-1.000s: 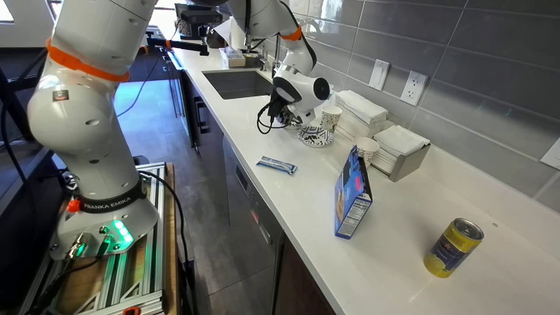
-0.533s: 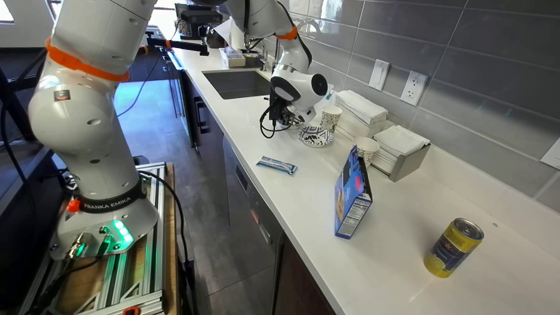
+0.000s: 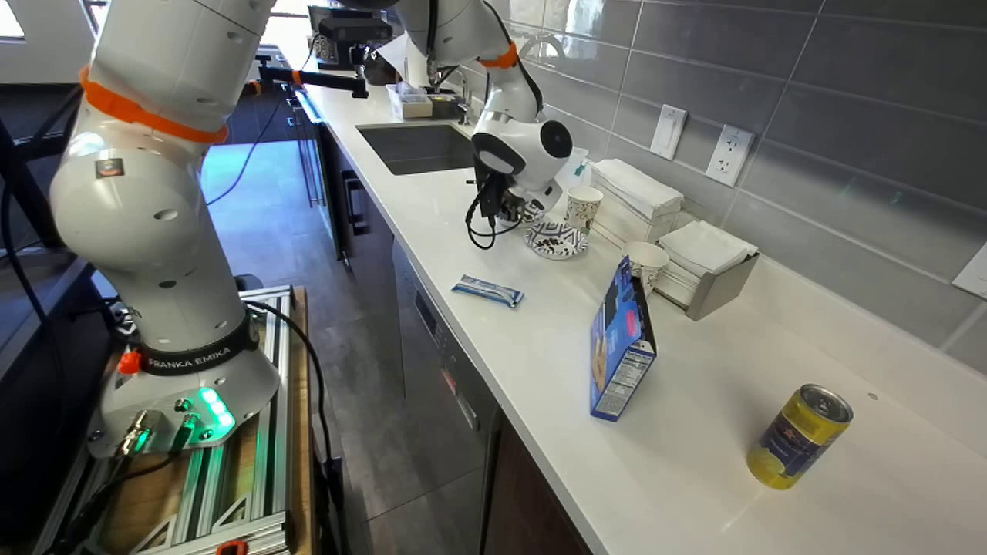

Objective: Pick up the spoon, get some of the objects from the bowl on the left and put them in the bowl on the right

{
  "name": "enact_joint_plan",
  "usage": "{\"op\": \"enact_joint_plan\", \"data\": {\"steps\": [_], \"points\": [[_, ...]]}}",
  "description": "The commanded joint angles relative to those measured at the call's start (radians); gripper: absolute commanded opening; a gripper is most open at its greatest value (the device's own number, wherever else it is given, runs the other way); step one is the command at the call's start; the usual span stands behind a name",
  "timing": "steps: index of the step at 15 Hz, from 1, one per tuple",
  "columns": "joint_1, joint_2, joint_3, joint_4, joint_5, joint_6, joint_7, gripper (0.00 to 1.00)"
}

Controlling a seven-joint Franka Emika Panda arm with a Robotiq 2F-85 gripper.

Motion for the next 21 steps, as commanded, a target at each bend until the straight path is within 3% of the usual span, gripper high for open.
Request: {"op": "enact_joint_plan", "data": {"steps": [1,8,17,18,21], "points": [[0.0,-0.022,0.02,-0.04,-0.032,0.07,-0.045,0.03],[0.012,-0.04,0.024,-0.065,-0.159,0.177,-0.016,0.03],[-0.016,-0.033,0.079,-0.096,-0.302,0.409,-0.008,0.03],[0.026,-0.036,0.037,-0.097,-0.276,0.423,-0.033,0.03],[0.035,-0.033,0.028,-0.104,-0.28,0.469,-0.027,0.03]]}}
